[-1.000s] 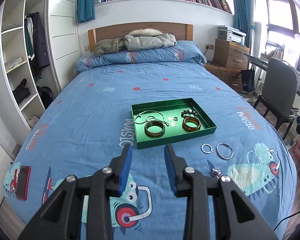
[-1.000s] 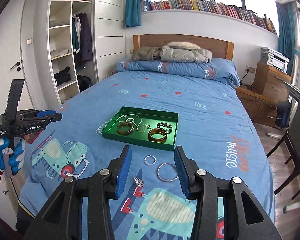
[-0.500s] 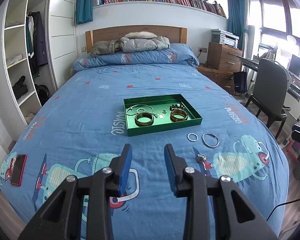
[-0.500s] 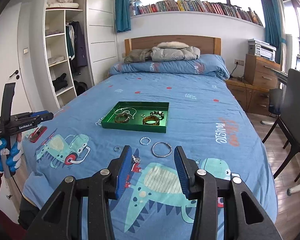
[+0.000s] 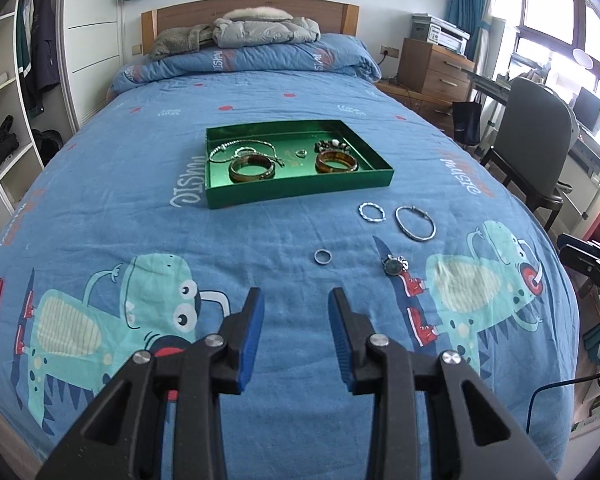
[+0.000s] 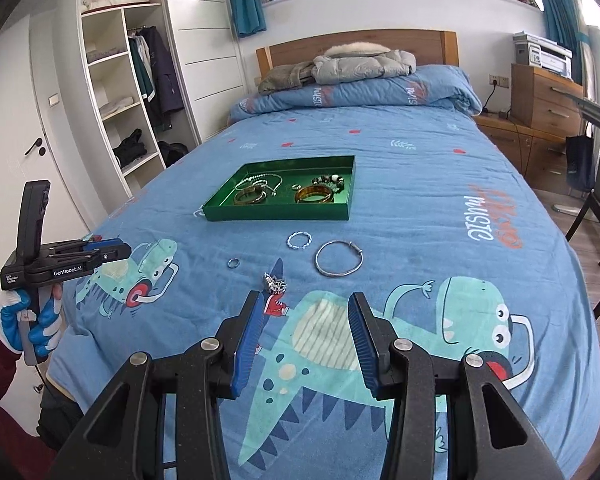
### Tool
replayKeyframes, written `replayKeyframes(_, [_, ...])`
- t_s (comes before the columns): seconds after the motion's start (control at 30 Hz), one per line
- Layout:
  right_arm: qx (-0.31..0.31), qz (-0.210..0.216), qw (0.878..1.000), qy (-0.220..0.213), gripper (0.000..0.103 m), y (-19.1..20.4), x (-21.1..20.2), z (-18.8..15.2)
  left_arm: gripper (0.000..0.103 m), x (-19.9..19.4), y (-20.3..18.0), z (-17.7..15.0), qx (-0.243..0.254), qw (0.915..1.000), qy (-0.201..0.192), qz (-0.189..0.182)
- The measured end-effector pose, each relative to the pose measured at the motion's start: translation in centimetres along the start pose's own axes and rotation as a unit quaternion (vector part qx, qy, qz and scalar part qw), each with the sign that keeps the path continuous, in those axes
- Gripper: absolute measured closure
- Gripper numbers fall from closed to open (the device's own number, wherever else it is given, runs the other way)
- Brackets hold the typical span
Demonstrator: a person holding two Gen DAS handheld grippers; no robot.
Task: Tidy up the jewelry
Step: 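Grasp a small silver ring with the left tool while the right tool grasps the chunky silver ring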
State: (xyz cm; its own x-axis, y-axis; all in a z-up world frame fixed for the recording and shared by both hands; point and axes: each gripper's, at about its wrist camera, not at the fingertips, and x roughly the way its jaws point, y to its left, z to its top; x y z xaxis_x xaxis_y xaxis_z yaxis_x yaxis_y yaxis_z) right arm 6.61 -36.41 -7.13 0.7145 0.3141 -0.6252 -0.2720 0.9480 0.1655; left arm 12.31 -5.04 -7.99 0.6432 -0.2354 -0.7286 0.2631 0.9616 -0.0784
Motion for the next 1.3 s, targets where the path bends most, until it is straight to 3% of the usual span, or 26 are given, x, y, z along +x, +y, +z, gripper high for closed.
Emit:
replayKeyframes(0.3, [-0.019, 0.055, 0.997, 0.052, 0.059, -0.7, 7.0, -1.0, 0.071, 6.9, -1.7, 0.3, 0.018, 0.9988, 0.04, -0.024])
replayKeyframes(0.7, [-0.053, 0.111, 0.985, 0.119, 0.059, 1.3, 16.8, -1.4, 0.071, 14.5, -2.6, 1.8, 0.052, 0.9951, 0.077, -0.035])
replayKeyframes(1.13, [-0.078, 0.125, 0.981, 0.123, 0.059, 2.5, 20.6, -0.4, 0.073, 17.1, -2.4, 2.3, 0.064, 0.994, 0.079, -0.041])
replayKeyframes(1.23, [-0.08, 0.122, 0.982, 0.121, 0.068, 2.5, 20.7, -0.4, 0.084, 17.1, -2.4, 2.2, 0.064, 0.994, 0.078, -0.042])
replayKeyframes(1.3, [-0.077, 0.12, 0.982, 0.12, 0.075, 2.4, 20.7, -0.3, 0.084, 17.0, -2.3, 2.1, 0.063, 0.9941, 0.078, -0.042])
